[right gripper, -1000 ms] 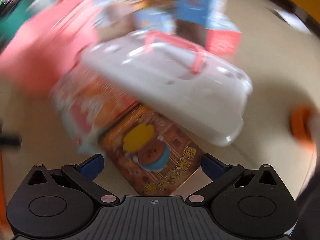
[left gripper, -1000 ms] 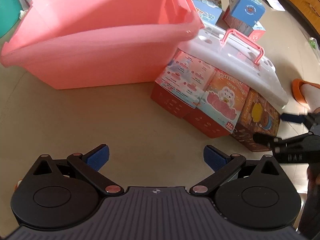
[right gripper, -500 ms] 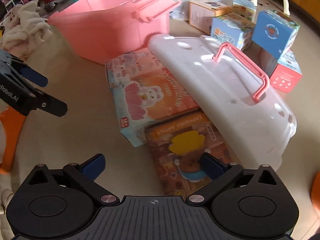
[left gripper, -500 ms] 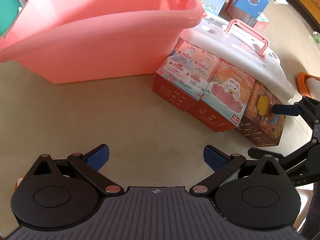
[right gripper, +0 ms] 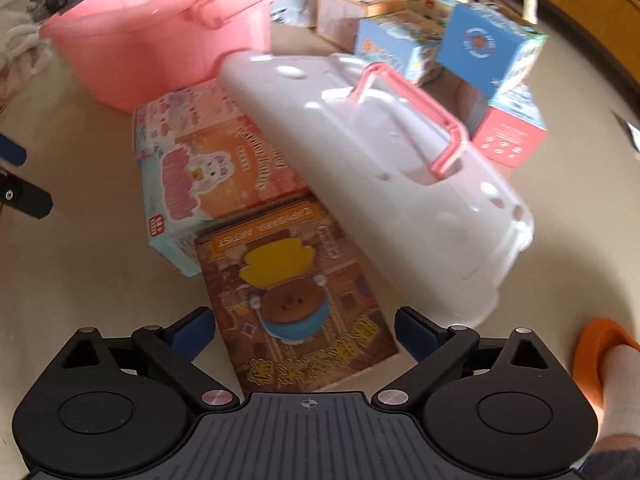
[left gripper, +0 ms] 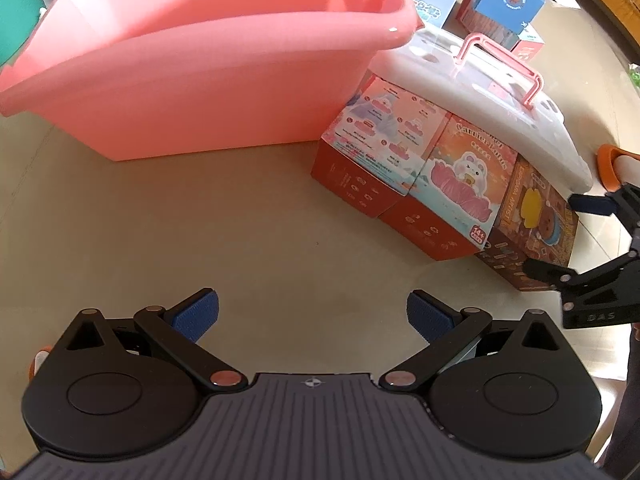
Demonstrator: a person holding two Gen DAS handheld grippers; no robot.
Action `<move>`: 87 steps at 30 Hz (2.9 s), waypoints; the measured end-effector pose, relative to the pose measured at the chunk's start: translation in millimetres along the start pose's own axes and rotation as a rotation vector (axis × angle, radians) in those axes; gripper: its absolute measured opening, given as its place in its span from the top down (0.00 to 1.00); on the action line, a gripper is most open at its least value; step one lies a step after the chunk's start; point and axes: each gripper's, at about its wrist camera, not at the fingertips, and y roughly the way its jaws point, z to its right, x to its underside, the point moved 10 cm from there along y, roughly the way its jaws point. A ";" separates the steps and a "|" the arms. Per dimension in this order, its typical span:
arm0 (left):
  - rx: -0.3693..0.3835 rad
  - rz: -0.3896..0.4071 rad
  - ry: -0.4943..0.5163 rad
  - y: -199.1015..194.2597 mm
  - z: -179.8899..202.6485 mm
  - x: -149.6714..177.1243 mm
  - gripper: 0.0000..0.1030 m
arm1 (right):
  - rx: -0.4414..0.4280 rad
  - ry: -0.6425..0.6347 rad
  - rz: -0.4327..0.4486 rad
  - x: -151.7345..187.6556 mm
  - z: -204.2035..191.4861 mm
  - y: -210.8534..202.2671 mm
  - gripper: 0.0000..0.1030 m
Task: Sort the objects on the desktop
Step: 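Reach the right gripper to the brown Capybara Artist box and grasp it, then lift the Capybara box with the right gripper and carry it over the pink tub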
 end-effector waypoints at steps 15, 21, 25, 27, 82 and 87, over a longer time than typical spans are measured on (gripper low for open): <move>-0.004 -0.015 0.020 4.7 3.5 3.7 0.00 | -0.001 0.021 -0.156 11.1 -42.1 21.6 0.05; -0.009 -0.015 0.022 4.0 0.4 4.7 0.00 | 0.059 0.071 -0.161 11.4 -49.6 25.2 0.12; -0.016 -0.021 0.013 4.2 -2.6 5.2 0.00 | 0.060 0.079 -0.167 14.8 -59.5 21.8 0.13; -0.018 -0.022 0.013 4.0 -2.7 5.1 0.00 | 0.059 0.089 -0.170 17.1 -65.4 19.6 0.14; -0.042 0.045 -0.217 -41.2 -102.6 -16.1 0.00 | 0.038 0.421 0.241 -179.3 -128.0 -170.0 0.22; -0.065 0.080 -0.192 -43.4 -113.4 -21.6 0.00 | -0.007 0.392 0.237 -226.0 -146.0 -149.9 0.22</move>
